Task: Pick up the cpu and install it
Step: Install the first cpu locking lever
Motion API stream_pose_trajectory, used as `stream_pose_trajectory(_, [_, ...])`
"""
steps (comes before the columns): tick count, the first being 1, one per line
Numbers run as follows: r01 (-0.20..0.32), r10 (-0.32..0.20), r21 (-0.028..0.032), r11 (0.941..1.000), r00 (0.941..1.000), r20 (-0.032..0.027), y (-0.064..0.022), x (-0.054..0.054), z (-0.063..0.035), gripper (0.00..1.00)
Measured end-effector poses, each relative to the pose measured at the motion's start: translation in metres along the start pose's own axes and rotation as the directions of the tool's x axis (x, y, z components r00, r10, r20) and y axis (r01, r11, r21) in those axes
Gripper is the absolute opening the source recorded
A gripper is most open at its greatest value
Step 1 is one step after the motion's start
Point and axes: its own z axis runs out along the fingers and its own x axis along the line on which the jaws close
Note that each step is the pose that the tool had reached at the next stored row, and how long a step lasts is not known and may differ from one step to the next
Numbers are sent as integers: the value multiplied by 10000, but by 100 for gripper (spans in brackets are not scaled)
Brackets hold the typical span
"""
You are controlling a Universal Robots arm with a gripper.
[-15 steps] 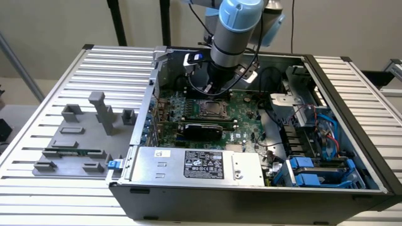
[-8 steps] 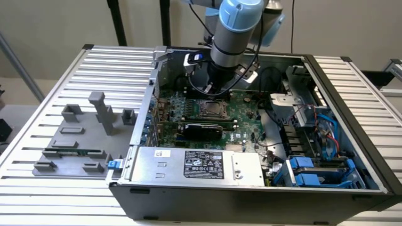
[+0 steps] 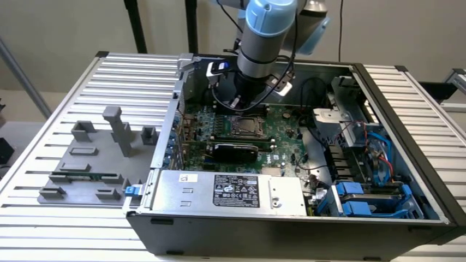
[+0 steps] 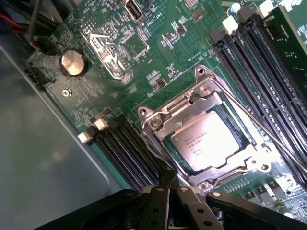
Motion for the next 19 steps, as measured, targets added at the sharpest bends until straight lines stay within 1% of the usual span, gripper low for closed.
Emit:
stream_pose_trajectory(3, [44,-44,7,10000,10000,12,-37,-28,2,11])
stream_pose_trajectory(6, [77,-77,13,10000,10000,17,-55,-40,1,11])
stream_pose_trajectory(17, [213,-213,38,9998,9998,47,-71,-21,1,11])
stream_pose_trajectory(19, [211,-211,54,9998,9998,54,-69,-24,-10,11])
